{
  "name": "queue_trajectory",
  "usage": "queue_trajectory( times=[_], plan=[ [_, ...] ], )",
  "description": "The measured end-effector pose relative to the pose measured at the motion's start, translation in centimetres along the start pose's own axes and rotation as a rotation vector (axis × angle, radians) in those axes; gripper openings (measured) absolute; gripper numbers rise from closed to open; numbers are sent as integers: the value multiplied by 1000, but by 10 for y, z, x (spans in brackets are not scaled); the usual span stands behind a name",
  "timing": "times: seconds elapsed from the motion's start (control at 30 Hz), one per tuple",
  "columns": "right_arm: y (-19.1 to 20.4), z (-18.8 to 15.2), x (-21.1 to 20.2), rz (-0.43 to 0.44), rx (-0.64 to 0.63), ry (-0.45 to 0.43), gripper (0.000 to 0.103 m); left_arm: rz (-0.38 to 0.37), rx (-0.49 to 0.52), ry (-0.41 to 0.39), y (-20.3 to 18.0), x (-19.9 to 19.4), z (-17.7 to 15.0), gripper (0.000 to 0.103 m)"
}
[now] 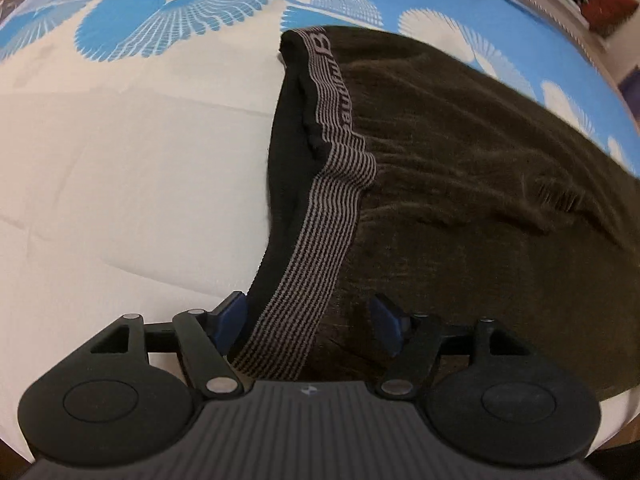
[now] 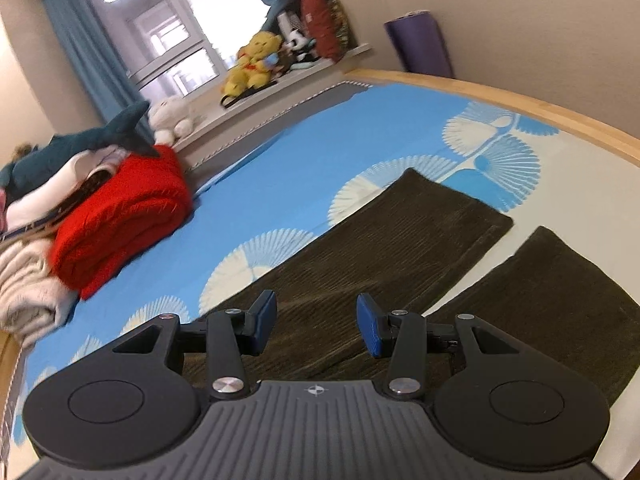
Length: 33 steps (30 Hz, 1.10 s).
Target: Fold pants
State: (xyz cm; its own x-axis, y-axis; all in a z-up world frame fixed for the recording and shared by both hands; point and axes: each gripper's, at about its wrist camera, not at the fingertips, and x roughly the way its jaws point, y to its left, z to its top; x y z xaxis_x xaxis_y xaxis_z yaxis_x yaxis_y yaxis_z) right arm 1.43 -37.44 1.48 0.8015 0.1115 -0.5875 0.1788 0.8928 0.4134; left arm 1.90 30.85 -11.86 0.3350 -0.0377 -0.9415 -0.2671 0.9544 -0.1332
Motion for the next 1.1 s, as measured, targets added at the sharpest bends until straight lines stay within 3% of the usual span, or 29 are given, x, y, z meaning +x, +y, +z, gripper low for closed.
queue_trajectory(
  times=[0.13,0.2,0.23,0.3,0.4,0.53,0.7,0.8,0.83,0.93,0.97,1.1],
  plan=[
    [5,-2,-4,-7,-23,-5,47,72,75,39,-4,10,-2,62],
    [4,-3,-5,-6,-9,-3,46,72,87,37,-4,12,-4,59],
    [4,-4,-5,-6,-7,0,47,78,105,33,-6,12,-6,54],
    [4,-5,-6,-12,-17,3,47,93,162,20,-12,7,-7,33],
    [6,-8,-7,-22,-38,6,47,86,182,-24,-12,-13,-7,13],
    [8,-9,-7,-26,-50,7,47,80,182,-91,-6,-43,-15,6],
    [7,-9,-9,-31,-39,5,47,117,226,-12,-9,-30,-23,7],
    [9,-9,-9,-30,-37,10,47,141,211,-21,-9,-33,-20,11],
    [10,-9,-9,-29,-39,8,47,136,199,-48,-9,-36,-18,18],
    [12,-10,-10,-25,-52,8,47,93,181,-119,-14,-47,-14,64],
    [11,-10,-10,-23,-56,8,47,93,186,-114,-18,-44,-14,71],
    [12,-9,-10,-27,-68,11,47,136,255,13,-31,-8,-16,72]
  ],
)
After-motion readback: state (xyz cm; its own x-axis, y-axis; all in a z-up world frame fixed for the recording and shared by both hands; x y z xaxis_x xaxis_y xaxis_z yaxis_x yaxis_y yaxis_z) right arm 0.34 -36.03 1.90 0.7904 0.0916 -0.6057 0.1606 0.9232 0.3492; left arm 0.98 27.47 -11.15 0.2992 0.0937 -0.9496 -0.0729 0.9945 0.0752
